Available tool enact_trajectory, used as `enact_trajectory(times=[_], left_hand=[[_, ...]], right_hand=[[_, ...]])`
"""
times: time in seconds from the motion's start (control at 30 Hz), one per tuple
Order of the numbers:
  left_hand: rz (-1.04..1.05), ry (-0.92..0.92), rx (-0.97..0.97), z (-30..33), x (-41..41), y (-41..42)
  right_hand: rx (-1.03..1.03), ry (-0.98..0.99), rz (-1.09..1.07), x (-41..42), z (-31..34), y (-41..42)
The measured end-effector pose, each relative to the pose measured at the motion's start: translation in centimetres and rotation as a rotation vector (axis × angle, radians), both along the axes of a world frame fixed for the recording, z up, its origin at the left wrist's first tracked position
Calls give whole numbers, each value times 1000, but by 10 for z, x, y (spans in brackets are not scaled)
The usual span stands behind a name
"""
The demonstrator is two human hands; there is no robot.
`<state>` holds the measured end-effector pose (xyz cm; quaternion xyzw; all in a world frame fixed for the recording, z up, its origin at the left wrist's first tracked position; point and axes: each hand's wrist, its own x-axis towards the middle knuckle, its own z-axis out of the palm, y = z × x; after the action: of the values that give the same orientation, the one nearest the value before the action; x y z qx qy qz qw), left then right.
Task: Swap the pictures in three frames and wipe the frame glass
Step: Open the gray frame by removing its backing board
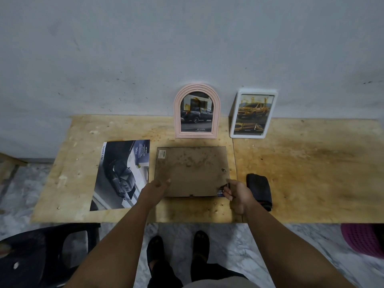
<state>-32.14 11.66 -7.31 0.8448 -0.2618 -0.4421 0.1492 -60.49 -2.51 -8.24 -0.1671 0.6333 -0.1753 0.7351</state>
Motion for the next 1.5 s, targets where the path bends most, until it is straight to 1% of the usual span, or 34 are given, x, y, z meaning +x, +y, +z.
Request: enact_trajectory(times=[0.03,0.13,0.2,0.3,0.4,0.53,0.63,0.9,0.97,1.03,1.1,1.3,1.4,1.5], left_hand=[[-5,-3,0,0,0,0],[-23,-19,1,-1,0,1],[-22,-19,2,-2,0,3],[-15,-2,5,-5,0,6],[-7,5,15,-3,-1,6],[15,43,16,-1,-1,4],[8,39,16,-2,-1,5],[-14,20,44,-5,0,6],[-7,10,41,-5,0,5],[-1,2,38,-3,-1,5],[-23,-21,38,-1,-1,4],[-137,-89,71,1,-6,6],[-168,-100,79,2,-8,4],[-196,-113,76,3,-8,3]], right_hand=[[-15,41,30,-1,1,-3],[-150,185,136,-3,0,-4],[-231,226,95,-2,-1,-2],[-298,260,-16,1,0,1],[-296,246,-32,3,1,-1],[-320,251,66,5,-4,-6],[-336,281,70,7,-8,-8],[-305,339,216,5,-11,-19],[-280,321,242,4,-7,-20],[-282,289,214,4,-2,-19],[-307,277,189,4,0,-17],[-373,296,247,-3,-2,-16],[-364,247,264,-6,1,-14],[-351,256,245,-5,3,-14]])
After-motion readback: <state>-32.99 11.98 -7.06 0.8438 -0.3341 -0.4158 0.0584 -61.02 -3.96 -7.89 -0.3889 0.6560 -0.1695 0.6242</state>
